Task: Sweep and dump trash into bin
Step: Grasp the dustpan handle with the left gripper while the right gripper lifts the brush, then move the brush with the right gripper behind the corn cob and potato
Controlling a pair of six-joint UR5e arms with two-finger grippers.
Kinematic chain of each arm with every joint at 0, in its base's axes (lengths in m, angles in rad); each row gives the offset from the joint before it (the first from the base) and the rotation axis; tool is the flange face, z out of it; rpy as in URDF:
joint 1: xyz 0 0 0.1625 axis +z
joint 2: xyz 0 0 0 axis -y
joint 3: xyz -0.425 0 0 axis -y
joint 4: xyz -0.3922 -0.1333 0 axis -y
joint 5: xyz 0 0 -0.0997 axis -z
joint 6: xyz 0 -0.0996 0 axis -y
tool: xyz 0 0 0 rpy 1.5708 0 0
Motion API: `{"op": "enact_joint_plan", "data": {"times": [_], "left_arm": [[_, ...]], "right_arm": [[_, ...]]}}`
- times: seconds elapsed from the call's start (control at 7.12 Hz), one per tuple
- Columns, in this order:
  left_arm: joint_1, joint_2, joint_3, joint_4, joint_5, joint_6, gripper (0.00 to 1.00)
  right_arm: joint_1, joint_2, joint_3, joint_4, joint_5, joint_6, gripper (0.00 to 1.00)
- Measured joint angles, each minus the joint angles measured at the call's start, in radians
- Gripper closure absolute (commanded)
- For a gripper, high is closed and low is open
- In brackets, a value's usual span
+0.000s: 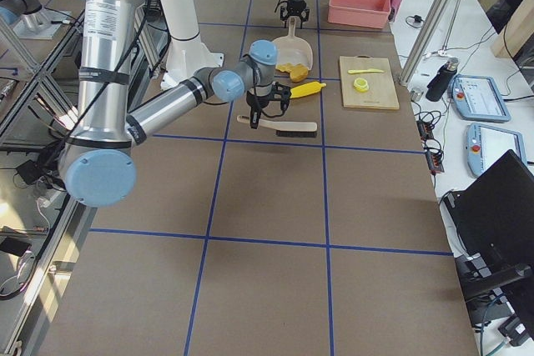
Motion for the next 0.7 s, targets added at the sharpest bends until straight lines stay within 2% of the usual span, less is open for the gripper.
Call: {"op": "enact_joint_plan", "data": {"times": [0.28, 0.42, 0.7], "left_arm": [[-0.004, 0.027, 0.005, -0.090, -0.014, -0.051, 0.17], [-0.005, 0.038, 0.008, -0.128, -0.015, -0.067, 0.16], [-0.006, 0.047, 0.017, -0.173, -0.013, -0.081, 0.13]], "right_arm": [[0.000, 0.164, -0.040, -0.234, -0.073, -0.193, 1.00], [-0.002, 0.250, -0.106, -0.294, -0.100, -0.259, 1.00], [-0.028, 0.395, -0.260, -0.329, -0.154, -0.297, 1.00]]}}
